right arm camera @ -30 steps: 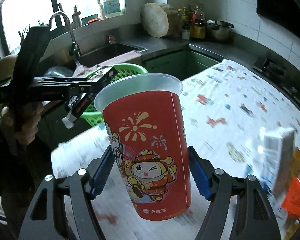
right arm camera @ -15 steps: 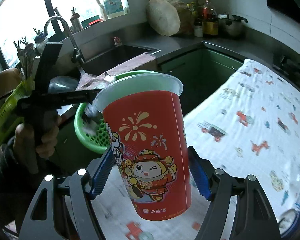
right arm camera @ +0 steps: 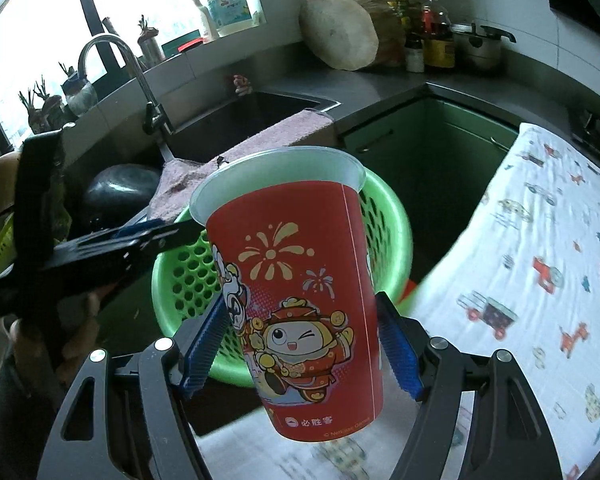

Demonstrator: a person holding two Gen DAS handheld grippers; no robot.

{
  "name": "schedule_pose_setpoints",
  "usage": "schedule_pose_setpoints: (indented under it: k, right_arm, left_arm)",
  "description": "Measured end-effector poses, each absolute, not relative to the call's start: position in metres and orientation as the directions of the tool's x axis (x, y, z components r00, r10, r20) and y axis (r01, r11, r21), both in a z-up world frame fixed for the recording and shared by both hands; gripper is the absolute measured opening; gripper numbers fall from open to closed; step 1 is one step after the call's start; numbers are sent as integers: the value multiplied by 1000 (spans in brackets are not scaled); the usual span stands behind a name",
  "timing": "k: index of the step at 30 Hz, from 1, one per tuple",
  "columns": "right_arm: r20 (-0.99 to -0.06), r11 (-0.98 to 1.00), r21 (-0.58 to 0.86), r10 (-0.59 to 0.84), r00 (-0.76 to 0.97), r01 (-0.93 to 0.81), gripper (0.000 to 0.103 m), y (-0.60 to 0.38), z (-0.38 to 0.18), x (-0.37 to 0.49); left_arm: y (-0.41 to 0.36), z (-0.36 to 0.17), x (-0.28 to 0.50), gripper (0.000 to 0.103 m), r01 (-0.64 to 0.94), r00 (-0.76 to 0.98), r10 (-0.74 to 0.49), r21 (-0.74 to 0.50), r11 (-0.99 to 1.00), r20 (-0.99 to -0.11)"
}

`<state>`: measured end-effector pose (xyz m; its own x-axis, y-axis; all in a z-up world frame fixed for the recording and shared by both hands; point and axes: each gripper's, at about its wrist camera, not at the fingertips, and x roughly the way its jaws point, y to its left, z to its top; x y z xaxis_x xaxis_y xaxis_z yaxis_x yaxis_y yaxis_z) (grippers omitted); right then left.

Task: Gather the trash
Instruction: 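Carry the glue box and red cup to the green basket and release both, then move both grippers back over the table toward the blue can and carton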

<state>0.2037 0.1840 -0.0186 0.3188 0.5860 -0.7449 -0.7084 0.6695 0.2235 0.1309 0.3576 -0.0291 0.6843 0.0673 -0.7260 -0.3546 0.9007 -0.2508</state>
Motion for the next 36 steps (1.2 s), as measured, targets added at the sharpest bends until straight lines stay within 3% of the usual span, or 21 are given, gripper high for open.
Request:
schedule_pose_setpoints:
  k: [7, 11, 17, 36]
  right_arm:
    - [-743, 666, 242, 595, 307, -705, 71, 205, -28, 208]
    - [-728, 659, 253, 612, 309, -709, 80, 209, -25, 208]
    - [-718, 661, 241, 614, 328, -710, 81, 195, -14, 202]
    - [-709, 800, 143, 494, 503, -583, 85, 12, 15, 166]
  left_arm:
    - [365, -29, 116, 74, -380, 690, 68, -281, 881, -720]
    - [363, -28, 113, 74, -379, 688, 70, -276, 883, -722]
    - [355, -24, 112, 74, -366, 694, 64, -274, 889, -718]
    - [250, -3, 125, 76, -186, 718, -49, -259, 948, -694]
